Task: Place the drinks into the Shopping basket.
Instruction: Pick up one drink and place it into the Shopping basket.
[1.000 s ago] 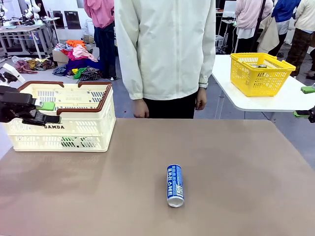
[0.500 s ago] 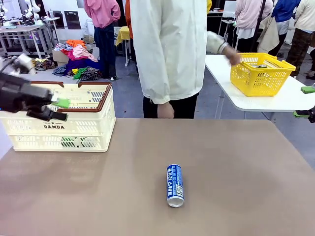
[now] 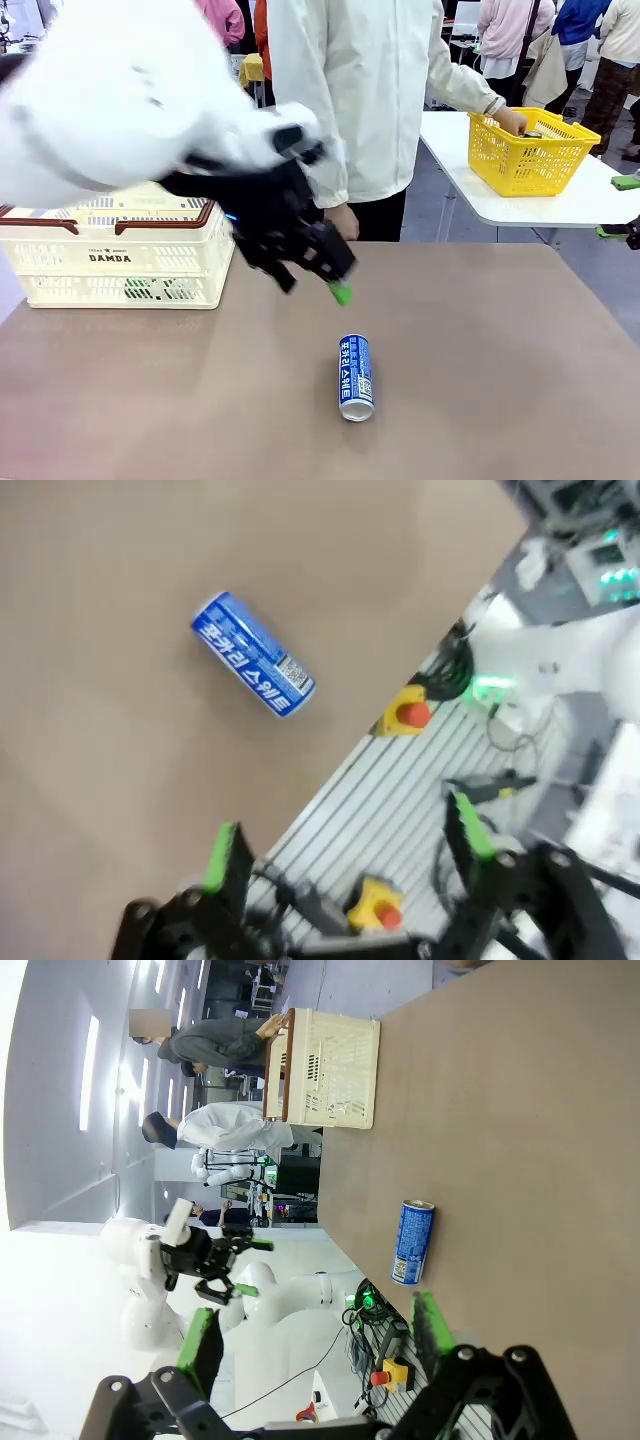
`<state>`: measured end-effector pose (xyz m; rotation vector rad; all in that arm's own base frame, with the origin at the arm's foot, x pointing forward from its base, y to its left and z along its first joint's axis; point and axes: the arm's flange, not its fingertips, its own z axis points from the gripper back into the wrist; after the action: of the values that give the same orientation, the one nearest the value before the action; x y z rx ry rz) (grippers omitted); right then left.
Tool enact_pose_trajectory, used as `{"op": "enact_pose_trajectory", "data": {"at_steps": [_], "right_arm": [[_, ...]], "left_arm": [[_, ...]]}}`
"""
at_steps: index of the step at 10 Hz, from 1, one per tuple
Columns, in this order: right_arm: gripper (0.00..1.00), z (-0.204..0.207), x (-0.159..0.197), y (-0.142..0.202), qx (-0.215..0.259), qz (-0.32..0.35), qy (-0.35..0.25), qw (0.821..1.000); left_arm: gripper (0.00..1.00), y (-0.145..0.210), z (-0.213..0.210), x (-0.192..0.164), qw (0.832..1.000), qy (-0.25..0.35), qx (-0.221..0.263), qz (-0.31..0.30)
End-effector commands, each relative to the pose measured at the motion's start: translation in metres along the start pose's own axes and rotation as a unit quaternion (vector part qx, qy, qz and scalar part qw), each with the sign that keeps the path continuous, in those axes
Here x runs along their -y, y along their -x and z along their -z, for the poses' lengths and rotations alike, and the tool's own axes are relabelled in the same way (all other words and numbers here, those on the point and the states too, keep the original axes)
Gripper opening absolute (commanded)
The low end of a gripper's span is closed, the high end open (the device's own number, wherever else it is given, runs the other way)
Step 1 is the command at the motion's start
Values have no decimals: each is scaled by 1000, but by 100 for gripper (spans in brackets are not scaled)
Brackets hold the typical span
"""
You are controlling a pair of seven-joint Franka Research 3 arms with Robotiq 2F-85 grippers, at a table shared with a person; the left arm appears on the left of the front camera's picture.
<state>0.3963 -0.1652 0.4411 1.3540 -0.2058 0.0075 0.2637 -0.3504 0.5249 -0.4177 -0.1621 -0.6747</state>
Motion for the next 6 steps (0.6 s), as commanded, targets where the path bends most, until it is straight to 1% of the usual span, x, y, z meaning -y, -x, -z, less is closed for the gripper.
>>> {"op": "enact_pose_trajectory", "data": {"at_steps": [1,2,3,4,5,6], "right_arm": [[100,1,-3,0,-1,-2,-2,1000],[100,1,-3,0,-1,-2,-2,1000],[100,1,-3,0,-1,-2,-2,1000],[100,1,-3,0,-1,-2,-2,1000],[100,1,-3,0,-1,-2,-2,1000],[100,1,-3,0,-1,-2,-2,1000]], "left_arm": [[100,-44,38,7,995,-80,-56,14],[100,-54,63,19,994,-89,-55,-5],[100,-60,86,24,991,-119,-31,-57],[100,-62,97,21,988,-131,-2,-79],[100,-66,85,11,994,-97,37,-41],[100,-48,94,18,994,-105,-27,-32]]}}
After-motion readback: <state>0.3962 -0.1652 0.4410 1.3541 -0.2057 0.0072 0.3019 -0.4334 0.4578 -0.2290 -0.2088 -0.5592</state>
